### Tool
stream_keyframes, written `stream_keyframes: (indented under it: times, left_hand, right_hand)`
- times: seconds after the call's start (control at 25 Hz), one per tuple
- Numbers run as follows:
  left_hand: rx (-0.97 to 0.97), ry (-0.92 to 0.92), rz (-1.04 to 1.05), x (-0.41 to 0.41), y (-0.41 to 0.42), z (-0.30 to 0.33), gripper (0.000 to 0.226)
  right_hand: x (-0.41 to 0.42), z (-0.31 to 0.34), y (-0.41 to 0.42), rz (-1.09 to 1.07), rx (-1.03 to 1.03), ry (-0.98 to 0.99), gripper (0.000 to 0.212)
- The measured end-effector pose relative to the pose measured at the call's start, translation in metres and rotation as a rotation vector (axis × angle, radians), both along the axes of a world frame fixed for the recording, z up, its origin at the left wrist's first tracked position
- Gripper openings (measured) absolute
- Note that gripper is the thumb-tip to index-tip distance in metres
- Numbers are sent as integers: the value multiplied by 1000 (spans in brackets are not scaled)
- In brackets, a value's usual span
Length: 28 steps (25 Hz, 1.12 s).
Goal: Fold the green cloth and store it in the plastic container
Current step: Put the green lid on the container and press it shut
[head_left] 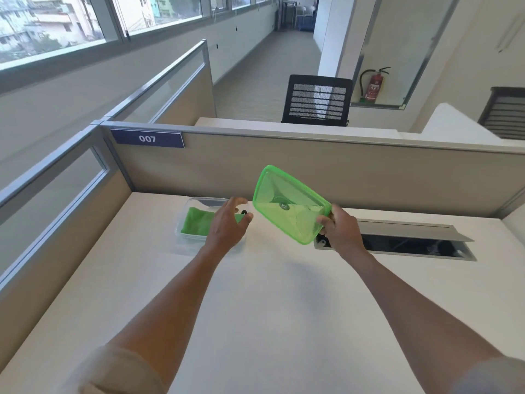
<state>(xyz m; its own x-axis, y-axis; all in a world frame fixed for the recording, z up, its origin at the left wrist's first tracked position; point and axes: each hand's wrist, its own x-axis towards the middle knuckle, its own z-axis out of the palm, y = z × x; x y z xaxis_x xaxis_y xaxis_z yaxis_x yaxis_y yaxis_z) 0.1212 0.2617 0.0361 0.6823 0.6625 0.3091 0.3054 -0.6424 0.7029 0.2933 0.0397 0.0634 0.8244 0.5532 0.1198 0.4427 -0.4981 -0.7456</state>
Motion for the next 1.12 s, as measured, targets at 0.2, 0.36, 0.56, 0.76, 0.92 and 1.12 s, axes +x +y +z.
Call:
stream_keyframes:
  times: [0.2, 0.36, 0.56, 0.76, 0.92, 1.12]
  left_hand:
    - [-65, -6, 43, -13, 22, 6, 55]
    - [-115, -18, 73, -19, 43, 16, 57]
    - [-123, 13, 153, -46, 67, 17, 58]
    - [-145, 136, 269, -74, 97, 9, 51]
    - [-163, 282, 341, -92, 122, -7, 49]
    - [-188, 446, 383, -90, 131, -28, 50]
  right_hand:
    - [-15, 20, 30, 59, 74, 56, 14]
    - [-27, 29, 54, 145, 113, 151, 12]
    - [-42, 25, 91, 105, 230, 238, 17]
    - [-63, 2, 134, 94, 180, 291, 53]
    - [-82, -19, 170, 113, 36, 248, 63]
    - [-90, -46, 197, 94, -138, 172, 58]
